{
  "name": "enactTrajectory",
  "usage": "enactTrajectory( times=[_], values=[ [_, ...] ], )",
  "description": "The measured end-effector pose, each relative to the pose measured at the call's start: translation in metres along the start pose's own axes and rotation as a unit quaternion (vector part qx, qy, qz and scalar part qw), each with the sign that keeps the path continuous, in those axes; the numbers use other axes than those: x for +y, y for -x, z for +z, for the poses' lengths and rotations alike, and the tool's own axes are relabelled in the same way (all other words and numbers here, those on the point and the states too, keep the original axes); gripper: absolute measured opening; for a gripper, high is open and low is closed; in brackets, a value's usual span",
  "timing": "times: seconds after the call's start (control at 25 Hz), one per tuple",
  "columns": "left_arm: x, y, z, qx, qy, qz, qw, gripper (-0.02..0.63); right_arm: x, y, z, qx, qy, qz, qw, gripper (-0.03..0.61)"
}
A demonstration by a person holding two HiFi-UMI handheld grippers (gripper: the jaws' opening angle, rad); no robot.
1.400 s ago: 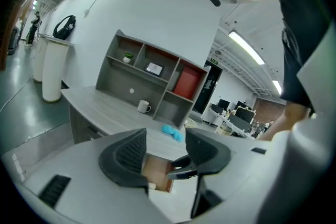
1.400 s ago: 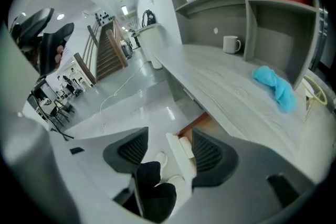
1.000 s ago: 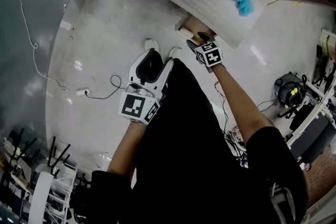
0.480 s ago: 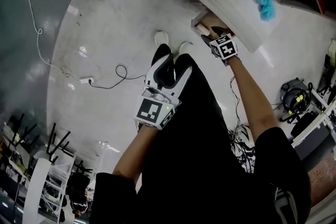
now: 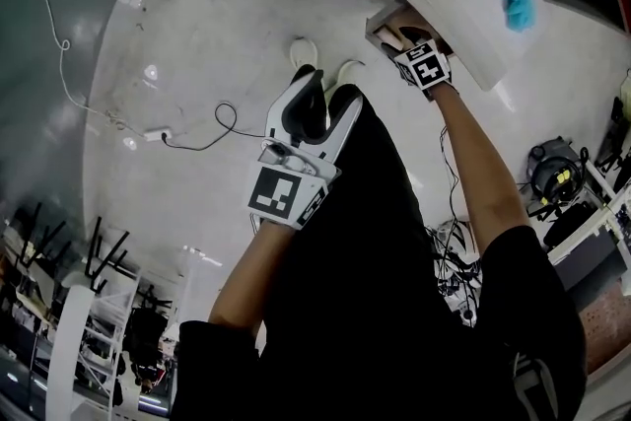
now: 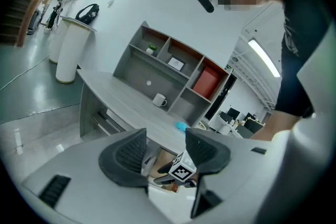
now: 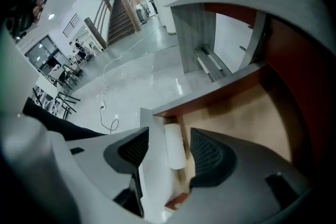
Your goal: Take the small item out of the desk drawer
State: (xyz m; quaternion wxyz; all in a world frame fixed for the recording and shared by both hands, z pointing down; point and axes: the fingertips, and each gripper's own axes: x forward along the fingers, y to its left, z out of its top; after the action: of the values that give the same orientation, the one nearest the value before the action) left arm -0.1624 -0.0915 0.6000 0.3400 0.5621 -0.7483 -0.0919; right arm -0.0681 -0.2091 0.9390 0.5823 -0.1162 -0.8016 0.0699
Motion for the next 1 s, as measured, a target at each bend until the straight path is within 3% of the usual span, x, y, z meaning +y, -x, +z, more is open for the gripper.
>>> enactTrajectory(
  times=[0.32,0.52,0.72,1.0],
  values=[
    [0.019,0.011,-0.022,0.019,0.012,0.012,0.9997,0.210,-0.004,-0.025,-0.016,0.035,0.006,0.007,0.999,0.208],
    [0.012,0.009,-0.017,0.017,-0.024,0.013,0.9995,0.210,-0.006,-0.036,-0.026,0.055,0.014,0.008,0.998,0.163],
    [0.014,0.002,-0.022,0.022,-0.005,0.010,0.9997,0.210,-0.009,-0.044,-0.036,0.071,0.014,0.009,0.997,0.107],
    [0.021,0.001,-0.030,0.027,0.001,0.011,0.9996,0.210,-0.010,-0.052,-0.035,0.083,0.010,0.029,0.996,0.107]
  ],
)
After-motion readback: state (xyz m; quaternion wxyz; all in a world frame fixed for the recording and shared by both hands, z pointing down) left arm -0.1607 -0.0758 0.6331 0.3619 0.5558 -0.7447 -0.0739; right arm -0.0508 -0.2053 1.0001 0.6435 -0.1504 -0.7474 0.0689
